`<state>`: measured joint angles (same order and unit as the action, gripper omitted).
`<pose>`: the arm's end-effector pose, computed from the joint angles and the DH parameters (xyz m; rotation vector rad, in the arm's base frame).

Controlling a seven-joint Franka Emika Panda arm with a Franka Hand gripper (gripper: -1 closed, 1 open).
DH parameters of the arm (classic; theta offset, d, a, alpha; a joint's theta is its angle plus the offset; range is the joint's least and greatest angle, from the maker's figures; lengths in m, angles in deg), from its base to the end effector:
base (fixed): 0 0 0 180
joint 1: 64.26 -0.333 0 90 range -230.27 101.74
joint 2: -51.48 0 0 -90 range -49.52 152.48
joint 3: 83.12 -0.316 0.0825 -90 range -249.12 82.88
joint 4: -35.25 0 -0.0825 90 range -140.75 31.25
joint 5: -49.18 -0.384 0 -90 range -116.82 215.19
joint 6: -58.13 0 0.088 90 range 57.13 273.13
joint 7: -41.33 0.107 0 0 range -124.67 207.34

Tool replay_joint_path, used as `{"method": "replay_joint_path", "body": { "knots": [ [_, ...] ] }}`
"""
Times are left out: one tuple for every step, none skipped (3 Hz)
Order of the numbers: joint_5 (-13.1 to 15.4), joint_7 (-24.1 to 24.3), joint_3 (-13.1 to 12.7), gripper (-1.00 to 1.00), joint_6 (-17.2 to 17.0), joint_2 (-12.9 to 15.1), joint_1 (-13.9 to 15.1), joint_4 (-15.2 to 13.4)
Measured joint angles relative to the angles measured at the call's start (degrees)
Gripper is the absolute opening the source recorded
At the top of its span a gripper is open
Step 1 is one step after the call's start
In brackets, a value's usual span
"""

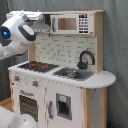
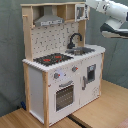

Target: Play with the kitchen

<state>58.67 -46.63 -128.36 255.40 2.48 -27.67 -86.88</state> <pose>0.3147 0.2931 0.7853 0.3882 1.2427 0.9040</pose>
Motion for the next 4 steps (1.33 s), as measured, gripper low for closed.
{"method": "replay_joint_path", "body": {
  "knots": [
    [-0.1,4.2,-0.9,1.00,-0.9,-2.0,1.9,2.8],
    [-0.1,8.8,-3.5,1.00,-0.9,-3.2,5.6,4.8],
    [-0.4,12.8,-5.3,1.00,-1.5,-4.7,9.0,6.7],
    [-0.5,18.2,-6.6,1.00,-3.2,-6.9,12.5,8.2]
  ]
}}
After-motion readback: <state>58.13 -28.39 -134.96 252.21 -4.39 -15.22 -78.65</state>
